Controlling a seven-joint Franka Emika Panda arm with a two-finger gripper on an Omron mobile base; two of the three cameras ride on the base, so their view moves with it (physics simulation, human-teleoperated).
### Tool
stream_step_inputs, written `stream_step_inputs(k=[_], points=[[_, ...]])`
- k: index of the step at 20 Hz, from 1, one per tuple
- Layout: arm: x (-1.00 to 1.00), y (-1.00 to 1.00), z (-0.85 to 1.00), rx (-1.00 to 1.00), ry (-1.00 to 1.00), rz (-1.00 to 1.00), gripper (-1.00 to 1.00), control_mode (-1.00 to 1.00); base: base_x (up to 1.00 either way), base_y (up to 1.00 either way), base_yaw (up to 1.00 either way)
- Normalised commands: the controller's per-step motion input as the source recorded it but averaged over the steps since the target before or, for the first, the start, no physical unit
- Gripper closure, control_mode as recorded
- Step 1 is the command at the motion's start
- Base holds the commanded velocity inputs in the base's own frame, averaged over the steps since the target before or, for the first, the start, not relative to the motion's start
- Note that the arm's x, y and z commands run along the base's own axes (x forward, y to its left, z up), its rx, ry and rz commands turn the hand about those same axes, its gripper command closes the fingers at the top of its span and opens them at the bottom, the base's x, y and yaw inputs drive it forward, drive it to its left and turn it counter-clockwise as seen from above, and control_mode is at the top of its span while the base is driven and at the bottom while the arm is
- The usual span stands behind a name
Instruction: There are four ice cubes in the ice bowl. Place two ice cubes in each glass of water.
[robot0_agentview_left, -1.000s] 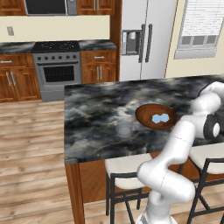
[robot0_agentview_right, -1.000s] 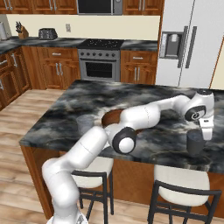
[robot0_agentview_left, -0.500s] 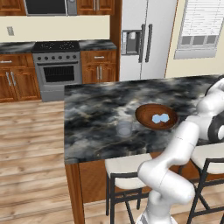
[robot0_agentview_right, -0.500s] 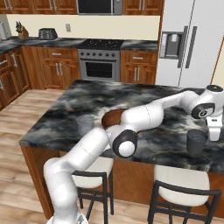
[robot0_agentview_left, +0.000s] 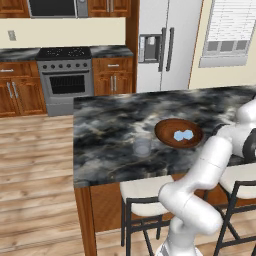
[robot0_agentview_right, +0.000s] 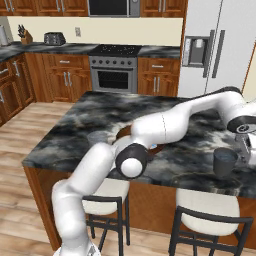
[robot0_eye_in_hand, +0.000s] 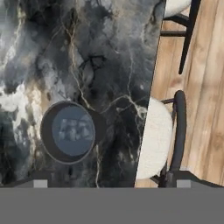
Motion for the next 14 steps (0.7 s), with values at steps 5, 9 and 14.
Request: stream_step_inputs(k=[5, 9, 14], points=[[-0.54, 1.0, -1.0, -0.19, -0.23, 0.24, -1.0, -1.0, 0.0, 0.0, 0.0], [-0.34, 1.0, -1.0, -0.22, -0.18, 0.2, -1.0, -1.0, 0.0, 0.0, 0.0], [-0.08, 1.0, -0.77, -0.23, -0.25, 0.13, -1.0, -1.0, 0.0, 0.0, 0.0]])
